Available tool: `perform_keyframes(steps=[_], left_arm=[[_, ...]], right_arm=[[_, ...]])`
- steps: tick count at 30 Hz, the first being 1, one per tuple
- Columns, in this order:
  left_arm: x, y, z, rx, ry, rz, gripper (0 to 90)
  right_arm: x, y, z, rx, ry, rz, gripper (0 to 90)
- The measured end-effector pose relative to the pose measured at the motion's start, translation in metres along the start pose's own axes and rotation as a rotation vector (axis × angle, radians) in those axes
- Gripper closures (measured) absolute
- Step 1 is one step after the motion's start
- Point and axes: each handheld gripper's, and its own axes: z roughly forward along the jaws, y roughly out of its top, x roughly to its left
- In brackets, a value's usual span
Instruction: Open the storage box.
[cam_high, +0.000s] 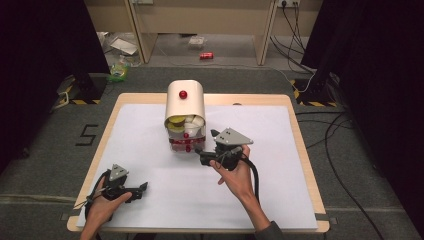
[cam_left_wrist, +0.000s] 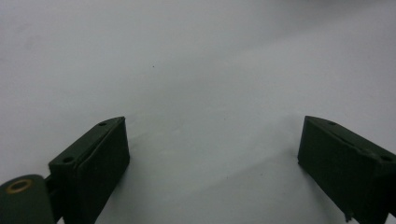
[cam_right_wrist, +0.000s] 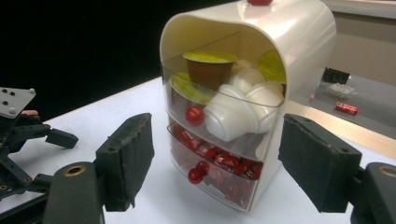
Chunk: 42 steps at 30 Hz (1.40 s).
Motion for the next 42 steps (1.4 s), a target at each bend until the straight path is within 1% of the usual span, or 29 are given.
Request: perform_keyframes(steps=[1, 6, 10, 12, 15, 21, 22, 25, 26, 27, 28, 29, 32, 35, 37, 40, 42], left_arm=[[0.000, 0.000, 0.000, 0.000, 0.000, 0.000, 8.0], [0.000, 0.000, 0.000, 0.000, 0.000, 0.000, 8.0], [0.000, 0.000, 0.000, 0.000, -0.002, -0.001, 8.0], [0.000, 0.000, 0.000, 0.000, -0.002, -0.001, 7.8], [0.000, 0.000, 0.000, 0.000, -0.002, -0.001, 7.8], [0.000, 0.000, 0.000, 0.000, -0.002, -0.001, 7.7], [0.000, 0.000, 0.000, 0.000, -0.003, -0.001, 7.8], [0.000, 0.000, 0.000, 0.000, -0.002, 0.000, 7.8], [0.000, 0.000, 0.000, 0.000, -0.002, -0.001, 7.8], [0.000, 0.000, 0.000, 0.000, -0.002, -0.001, 7.8], [0.000, 0.000, 0.000, 0.000, -0.003, -0.001, 7.8], [0.000, 0.000, 0.000, 0.000, -0.002, 0.000, 7.8], [0.000, 0.000, 0.000, 0.000, -0.003, 0.000, 7.8], [0.000, 0.000, 0.000, 0.000, -0.003, -0.002, 7.8], [0.000, 0.000, 0.000, 0.000, -0.003, 0.000, 7.8], [0.000, 0.000, 0.000, 0.000, -0.003, -0.001, 7.7], [0.000, 0.000, 0.000, 0.000, -0.003, 0.000, 7.8]], right_arm=[[0.000, 0.001, 0.001, -0.002, -0.001, -0.007, 26.7], [0.002, 0.006, 0.005, -0.004, 0.012, -0.011, 27.6], [0.004, 0.011, 0.008, -0.015, 0.013, -0.014, 28.7], [0.006, 0.013, 0.008, -0.014, 0.016, -0.029, 28.7], [0.008, 0.013, 0.010, -0.006, 0.020, -0.036, 28.7], [0.010, 0.013, 0.019, -0.005, 0.025, -0.041, 29.8], [0.012, 0.015, 0.023, -0.011, 0.033, -0.047, 30.4], [0.016, 0.017, 0.028, -0.016, 0.040, -0.046, 31.0], [0.016, 0.017, 0.030, -0.018, 0.041, -0.060, 31.1], [0.016, 0.017, 0.030, -0.018, 0.041, -0.060, 31.1], [0.016, 0.017, 0.033, -0.017, 0.034, -0.072, 31.3], [0.016, 0.017, 0.033, -0.014, 0.034, -0.063, 31.3], [0.014, 0.018, 0.034, -0.017, 0.034, -0.075, 31.5], [0.014, 0.020, 0.038, -0.023, 0.033, -0.071, 32.0], [0.014, 0.021, 0.041, -0.025, 0.034, -0.085, 32.6], [0.013, 0.021, 0.046, -0.015, 0.033, -0.075, 33.0], [0.012, 0.020, 0.049, -0.009, 0.032, -0.080, 33.0]])
